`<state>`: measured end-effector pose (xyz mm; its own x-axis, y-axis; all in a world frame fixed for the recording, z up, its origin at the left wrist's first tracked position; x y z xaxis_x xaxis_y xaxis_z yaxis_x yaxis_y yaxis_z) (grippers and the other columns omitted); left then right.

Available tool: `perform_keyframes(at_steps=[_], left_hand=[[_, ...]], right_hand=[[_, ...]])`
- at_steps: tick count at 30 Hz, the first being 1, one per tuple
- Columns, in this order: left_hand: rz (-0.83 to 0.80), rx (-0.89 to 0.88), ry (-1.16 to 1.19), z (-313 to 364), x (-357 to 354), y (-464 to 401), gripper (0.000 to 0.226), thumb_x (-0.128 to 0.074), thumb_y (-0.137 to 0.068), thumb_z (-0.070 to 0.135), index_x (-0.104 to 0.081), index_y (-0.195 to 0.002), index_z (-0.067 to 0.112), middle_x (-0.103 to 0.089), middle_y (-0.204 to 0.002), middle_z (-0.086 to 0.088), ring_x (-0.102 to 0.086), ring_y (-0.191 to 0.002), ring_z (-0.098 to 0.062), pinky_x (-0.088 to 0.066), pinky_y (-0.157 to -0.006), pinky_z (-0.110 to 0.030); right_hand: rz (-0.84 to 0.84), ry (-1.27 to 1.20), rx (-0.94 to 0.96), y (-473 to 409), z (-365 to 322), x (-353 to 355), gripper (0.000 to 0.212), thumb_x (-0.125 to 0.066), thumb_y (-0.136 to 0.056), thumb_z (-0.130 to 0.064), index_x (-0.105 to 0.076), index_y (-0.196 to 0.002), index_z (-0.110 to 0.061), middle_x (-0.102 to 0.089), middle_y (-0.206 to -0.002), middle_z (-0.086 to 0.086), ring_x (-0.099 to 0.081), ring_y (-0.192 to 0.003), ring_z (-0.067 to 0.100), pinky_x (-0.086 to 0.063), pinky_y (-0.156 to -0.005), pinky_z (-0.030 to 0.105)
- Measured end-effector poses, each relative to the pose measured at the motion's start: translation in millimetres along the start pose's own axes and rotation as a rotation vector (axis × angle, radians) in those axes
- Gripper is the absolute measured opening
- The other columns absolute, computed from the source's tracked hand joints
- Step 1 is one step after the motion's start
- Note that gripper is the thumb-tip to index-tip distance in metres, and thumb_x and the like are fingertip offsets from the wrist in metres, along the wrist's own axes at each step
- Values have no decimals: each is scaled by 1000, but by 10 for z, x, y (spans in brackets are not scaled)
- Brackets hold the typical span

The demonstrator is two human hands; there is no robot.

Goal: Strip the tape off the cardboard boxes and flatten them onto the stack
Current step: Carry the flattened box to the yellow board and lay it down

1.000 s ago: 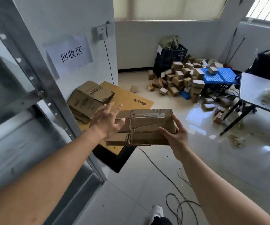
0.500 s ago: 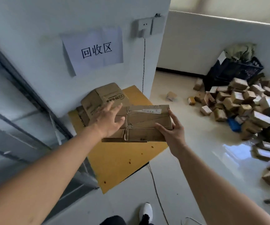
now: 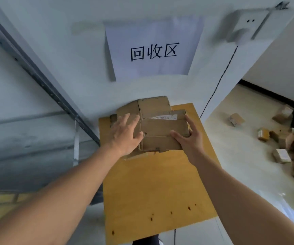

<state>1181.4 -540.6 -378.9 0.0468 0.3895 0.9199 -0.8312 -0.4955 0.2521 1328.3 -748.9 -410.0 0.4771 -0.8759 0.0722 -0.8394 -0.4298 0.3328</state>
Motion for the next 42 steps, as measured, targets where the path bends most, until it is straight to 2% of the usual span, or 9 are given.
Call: perform_keyframes(at_steps=[11,17,20,24,28,33,38,40,42], left_hand=[[-105,107,49,-357,-470,-800,76,-50,-101,59,-13,-164,41,-3,-173,-1,-7,-159,-30,-23,-123,-52],[-197,138,84,-329,-877,-878,79,-57,-99,52,-6,-159,54,8,-173,-1,1,-159,-33,-26,-120,-54],[-221,169,-3,-275,-1053,-915,76,-56,-100,50,-7,-158,57,14,-171,-5,2,-158,-38,-33,-120,-56],[-243,198,-69,-241,-1141,-970,76,-54,-101,49,-3,-157,58,21,-169,-7,7,-157,-39,-25,-122,-54],[-226,215,-90,-264,-1181,-988,80,-56,-98,53,-2,-156,61,20,-170,-5,6,-158,-38,-33,-120,-57],[-160,201,-144,-233,-1210,-958,79,-54,-99,52,-2,-158,58,16,-171,-11,1,-158,-40,-37,-118,-52],[-147,182,-188,-257,-1143,-994,84,-61,-92,60,-9,-158,57,1,-173,-11,-14,-157,-39,-32,-119,-54],[-170,192,-182,-277,-1105,-1040,88,-66,-88,60,-14,-159,54,-3,-172,-12,-16,-157,-39,-26,-123,-58],[-188,214,-148,-289,-1135,-1064,91,-68,-88,56,-13,-160,52,5,-172,-14,-7,-157,-41,-17,-125,-61]], right_hand=[[-94,209,23,-1077,172,-322,90,-89,-81,-23,-41,-153,-43,-72,-119,-8,-73,-93,3,-62,-74,24],[-89,993,126,-1343,301,-283,81,-80,-83,-52,-38,-152,-43,-44,-138,-3,-50,-115,16,-50,-91,36],[-216,1332,257,-1347,329,-403,70,-76,-91,-37,-39,-150,-38,-27,-157,5,-38,-139,31,-44,-109,44],[-468,1275,242,-1340,445,-698,78,-64,-98,-12,-25,-158,-42,-14,-168,0,-27,-151,31,-52,-105,50],[-519,1348,154,-1386,528,-938,81,-65,-100,-35,-12,-160,-50,-1,-169,13,-9,-154,43,-36,-117,60],[-516,1522,126,-1361,642,-1027,85,-64,-100,-40,-8,-162,-44,12,-168,25,0,-153,54,-22,-123,60],[-497,1560,156,-1436,545,-1015,88,-72,-89,-51,-17,-159,-49,-12,-163,21,-28,-146,47,-51,-105,53],[-498,1581,207,-1449,520,-1027,90,-72,-88,-53,-18,-159,-48,-13,-163,19,-23,-150,45,-40,-116,52],[-505,1588,281,-1423,546,-1035,91,-71,-91,-51,-14,-161,-43,1,-168,18,1,-157,43,-14,-127,56]])
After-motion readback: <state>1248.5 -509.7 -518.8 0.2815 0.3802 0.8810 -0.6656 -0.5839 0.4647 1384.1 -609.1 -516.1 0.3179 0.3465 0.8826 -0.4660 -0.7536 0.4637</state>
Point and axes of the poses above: each hand's wrist, its own y-axis away from the middle knuckle, its own x-axis out of the back of the hand, z = x × y, the point moved 7 cm from there along -y, towards the middle knuckle
